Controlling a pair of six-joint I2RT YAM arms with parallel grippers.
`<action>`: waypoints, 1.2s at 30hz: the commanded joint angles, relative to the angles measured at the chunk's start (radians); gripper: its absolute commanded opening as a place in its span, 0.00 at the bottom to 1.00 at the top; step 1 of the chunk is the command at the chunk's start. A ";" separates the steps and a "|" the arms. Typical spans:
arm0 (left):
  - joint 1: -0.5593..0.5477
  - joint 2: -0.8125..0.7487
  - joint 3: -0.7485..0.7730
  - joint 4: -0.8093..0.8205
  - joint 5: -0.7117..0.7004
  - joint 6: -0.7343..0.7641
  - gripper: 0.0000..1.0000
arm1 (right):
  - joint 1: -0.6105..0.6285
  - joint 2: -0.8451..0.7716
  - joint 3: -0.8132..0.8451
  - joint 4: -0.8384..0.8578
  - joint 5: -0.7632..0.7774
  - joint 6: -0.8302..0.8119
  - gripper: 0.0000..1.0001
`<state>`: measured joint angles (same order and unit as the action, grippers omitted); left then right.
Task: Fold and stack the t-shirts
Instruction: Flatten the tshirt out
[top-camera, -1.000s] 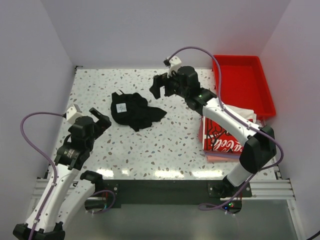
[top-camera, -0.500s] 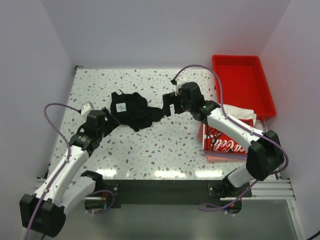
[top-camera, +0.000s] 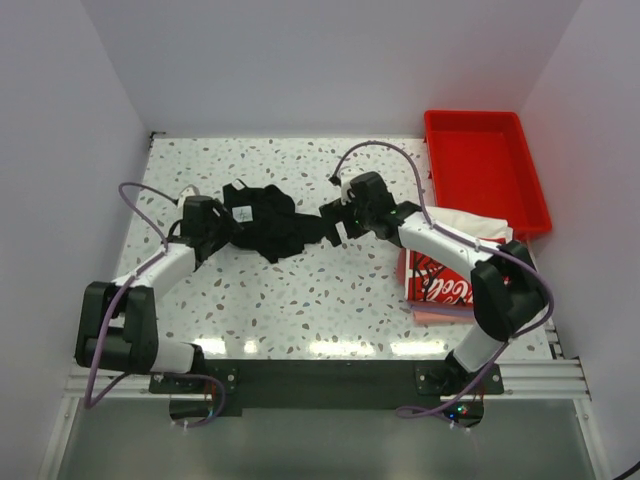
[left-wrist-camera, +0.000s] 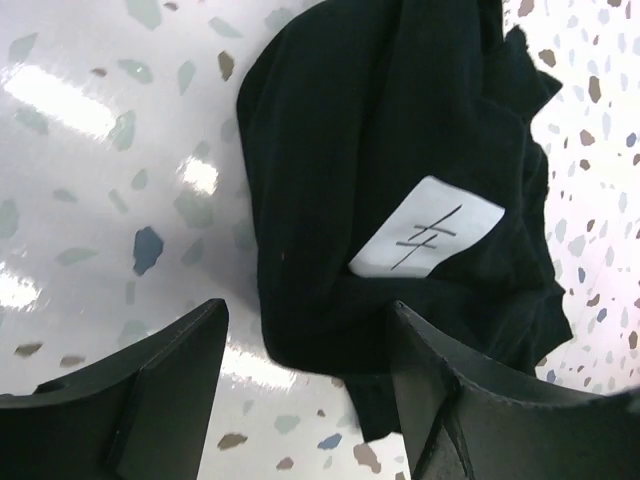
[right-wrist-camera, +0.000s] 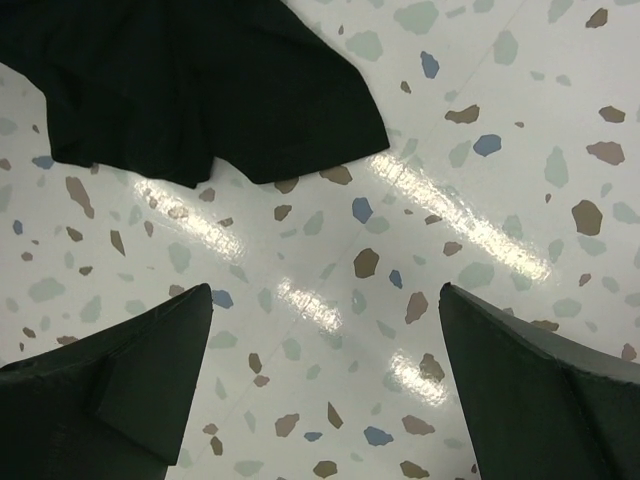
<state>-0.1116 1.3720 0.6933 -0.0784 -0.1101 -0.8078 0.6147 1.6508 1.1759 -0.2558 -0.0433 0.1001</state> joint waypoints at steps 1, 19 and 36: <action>0.023 0.042 0.054 0.190 0.099 0.047 0.68 | 0.002 0.021 0.041 -0.010 -0.046 -0.068 0.99; 0.047 0.033 0.065 0.098 0.060 0.053 0.00 | 0.003 0.297 0.227 0.010 0.026 0.004 0.79; 0.047 -0.042 0.043 0.080 0.069 0.076 0.00 | 0.063 0.514 0.363 0.035 0.028 -0.059 0.48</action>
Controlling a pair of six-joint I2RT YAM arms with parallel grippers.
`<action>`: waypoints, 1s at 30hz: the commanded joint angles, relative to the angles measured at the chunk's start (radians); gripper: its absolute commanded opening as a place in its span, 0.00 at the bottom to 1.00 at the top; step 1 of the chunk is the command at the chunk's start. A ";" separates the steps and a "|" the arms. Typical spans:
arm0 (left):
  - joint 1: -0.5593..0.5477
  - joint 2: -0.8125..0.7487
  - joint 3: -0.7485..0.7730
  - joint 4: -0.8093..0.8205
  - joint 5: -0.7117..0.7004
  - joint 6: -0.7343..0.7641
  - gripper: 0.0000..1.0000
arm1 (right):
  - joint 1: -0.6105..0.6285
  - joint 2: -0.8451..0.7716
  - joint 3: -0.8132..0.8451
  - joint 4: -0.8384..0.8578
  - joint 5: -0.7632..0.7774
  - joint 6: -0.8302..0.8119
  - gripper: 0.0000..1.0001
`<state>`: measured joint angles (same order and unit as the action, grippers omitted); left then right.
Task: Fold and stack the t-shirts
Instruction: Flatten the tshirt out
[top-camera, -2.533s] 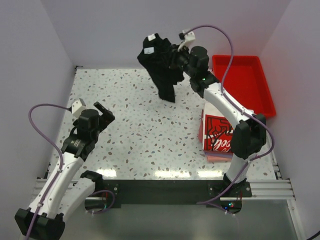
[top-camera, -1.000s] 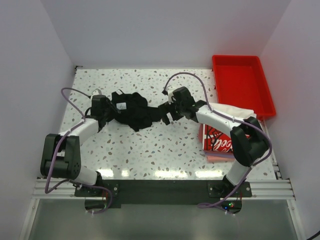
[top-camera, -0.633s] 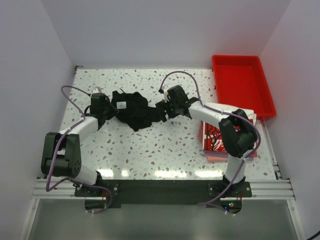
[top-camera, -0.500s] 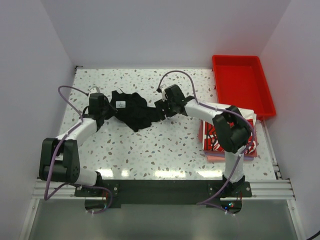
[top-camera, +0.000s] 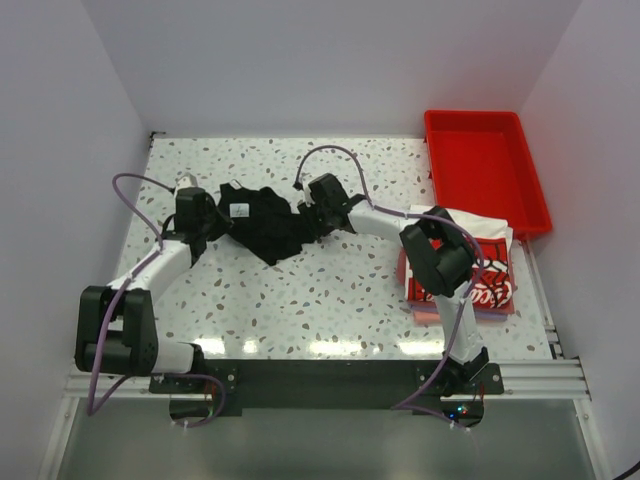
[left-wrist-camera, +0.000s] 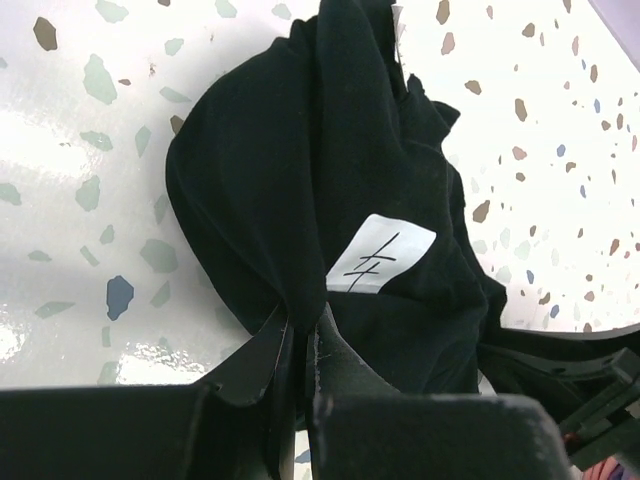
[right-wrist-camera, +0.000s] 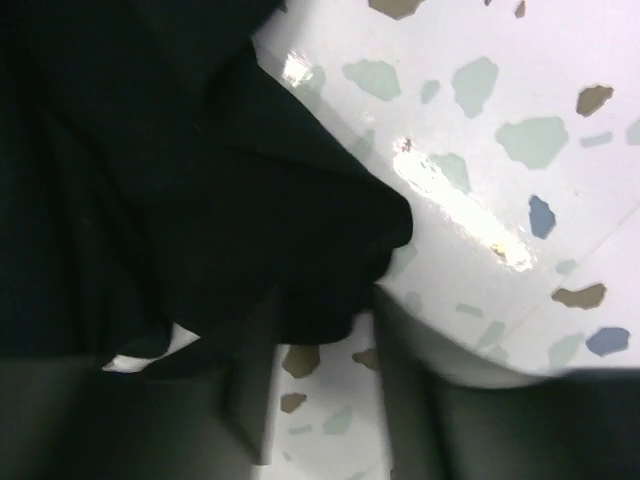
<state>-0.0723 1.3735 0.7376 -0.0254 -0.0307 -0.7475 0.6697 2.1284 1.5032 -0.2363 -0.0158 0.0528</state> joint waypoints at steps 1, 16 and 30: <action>0.008 -0.045 0.000 0.027 -0.014 0.019 0.00 | 0.008 0.039 0.035 0.015 0.000 -0.010 0.35; 0.008 -0.333 0.154 -0.139 -0.063 0.027 0.00 | 0.014 -0.520 -0.073 0.058 0.258 -0.094 0.00; 0.006 -0.829 0.431 -0.275 0.026 0.019 0.00 | 0.014 -1.205 -0.149 -0.011 -0.062 -0.027 0.00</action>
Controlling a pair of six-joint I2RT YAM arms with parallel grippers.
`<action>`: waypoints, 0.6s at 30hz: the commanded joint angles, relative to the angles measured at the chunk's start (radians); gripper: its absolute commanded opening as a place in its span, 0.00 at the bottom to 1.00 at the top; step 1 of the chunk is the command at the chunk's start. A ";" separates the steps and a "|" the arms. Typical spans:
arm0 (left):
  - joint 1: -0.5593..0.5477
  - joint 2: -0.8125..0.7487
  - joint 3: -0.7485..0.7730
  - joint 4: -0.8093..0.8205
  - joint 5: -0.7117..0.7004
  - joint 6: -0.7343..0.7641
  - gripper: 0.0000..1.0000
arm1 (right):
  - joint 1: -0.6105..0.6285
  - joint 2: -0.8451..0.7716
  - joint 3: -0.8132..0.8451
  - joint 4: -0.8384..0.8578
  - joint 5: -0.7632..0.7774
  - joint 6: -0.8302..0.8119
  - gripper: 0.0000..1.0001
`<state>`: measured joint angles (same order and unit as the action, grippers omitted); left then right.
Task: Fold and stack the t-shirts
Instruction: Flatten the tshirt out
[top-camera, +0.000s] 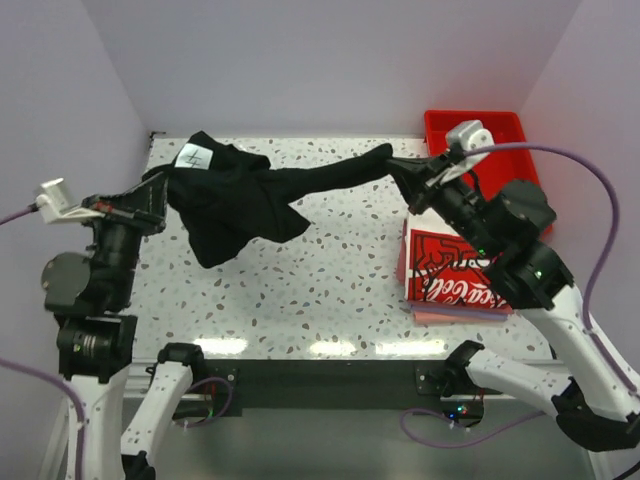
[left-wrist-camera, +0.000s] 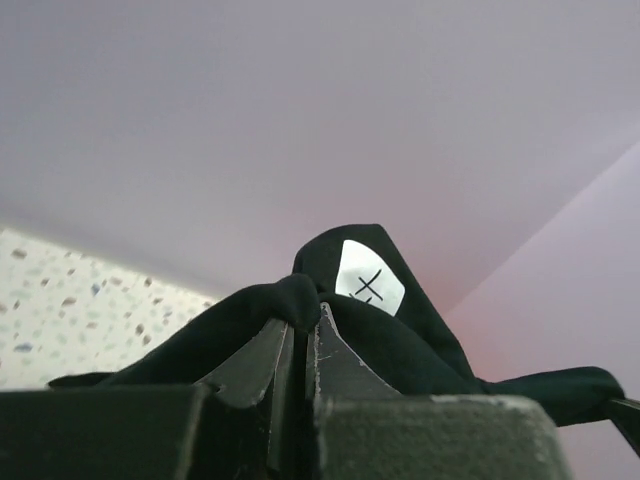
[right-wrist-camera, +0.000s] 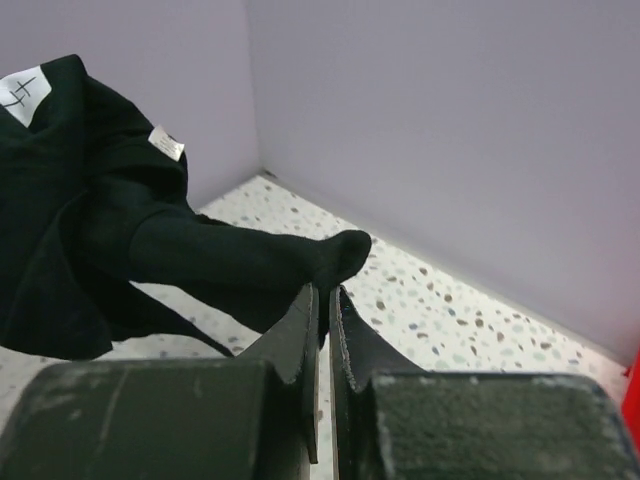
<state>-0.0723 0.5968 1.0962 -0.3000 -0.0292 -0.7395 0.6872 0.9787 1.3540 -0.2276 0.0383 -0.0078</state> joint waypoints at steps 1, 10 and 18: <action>0.006 -0.064 0.099 -0.002 0.050 0.014 0.00 | -0.003 -0.089 0.003 -0.025 -0.132 0.049 0.00; 0.006 0.043 0.068 -0.074 -0.040 0.015 0.05 | -0.003 -0.051 -0.053 -0.079 0.033 0.060 0.00; 0.022 0.644 0.051 -0.155 -0.238 0.043 0.89 | -0.173 0.347 -0.240 -0.004 0.072 0.175 0.00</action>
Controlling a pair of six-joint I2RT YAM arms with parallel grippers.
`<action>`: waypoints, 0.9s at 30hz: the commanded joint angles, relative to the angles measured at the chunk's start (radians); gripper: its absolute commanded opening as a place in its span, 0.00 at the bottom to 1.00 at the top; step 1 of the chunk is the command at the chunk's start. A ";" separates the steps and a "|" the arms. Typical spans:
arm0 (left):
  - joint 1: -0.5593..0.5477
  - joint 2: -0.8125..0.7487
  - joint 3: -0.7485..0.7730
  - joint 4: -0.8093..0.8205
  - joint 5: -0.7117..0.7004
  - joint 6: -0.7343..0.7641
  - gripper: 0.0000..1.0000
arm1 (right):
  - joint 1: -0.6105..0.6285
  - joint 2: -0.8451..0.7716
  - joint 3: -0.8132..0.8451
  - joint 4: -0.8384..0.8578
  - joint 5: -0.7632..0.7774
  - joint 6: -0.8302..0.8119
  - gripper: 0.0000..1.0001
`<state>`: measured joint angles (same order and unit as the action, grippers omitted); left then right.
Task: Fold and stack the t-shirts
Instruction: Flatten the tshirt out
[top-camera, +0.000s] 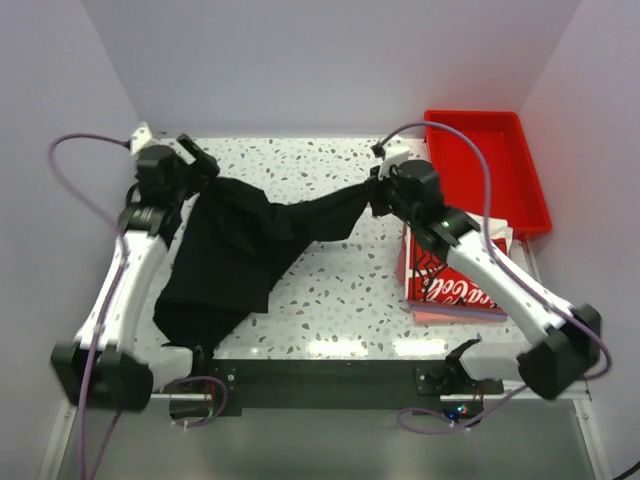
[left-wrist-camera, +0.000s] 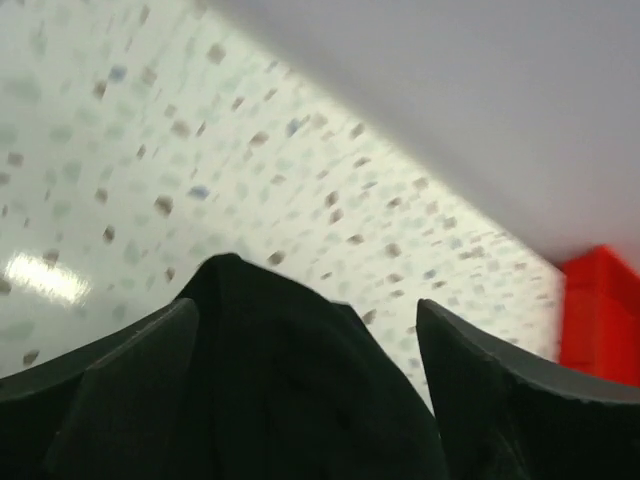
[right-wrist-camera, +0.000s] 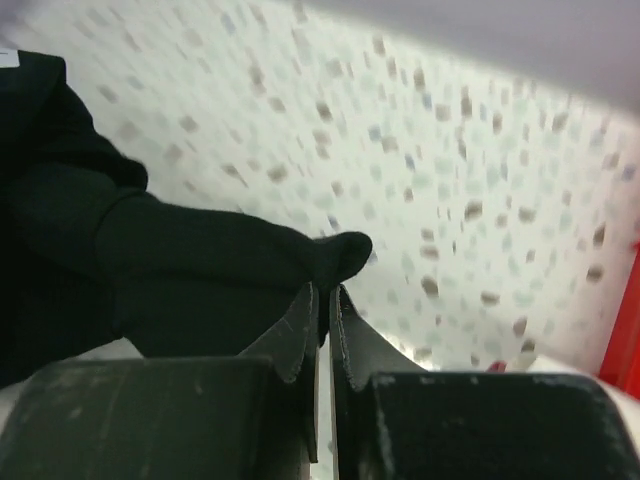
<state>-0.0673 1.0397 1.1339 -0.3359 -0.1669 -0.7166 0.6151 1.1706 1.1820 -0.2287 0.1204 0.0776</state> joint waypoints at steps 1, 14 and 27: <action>0.020 0.248 0.053 -0.138 -0.092 0.026 1.00 | -0.150 0.191 -0.071 0.002 -0.033 0.109 0.00; -0.146 0.181 -0.302 0.090 0.115 0.022 1.00 | -0.167 0.448 -0.093 0.068 -0.119 0.129 0.00; -0.431 0.571 0.021 0.106 0.115 0.115 1.00 | -0.173 0.472 -0.182 0.063 -0.101 0.169 0.00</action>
<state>-0.4595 1.5368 1.0325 -0.2577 -0.0444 -0.6487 0.4454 1.6428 1.0122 -0.1947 -0.0006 0.2256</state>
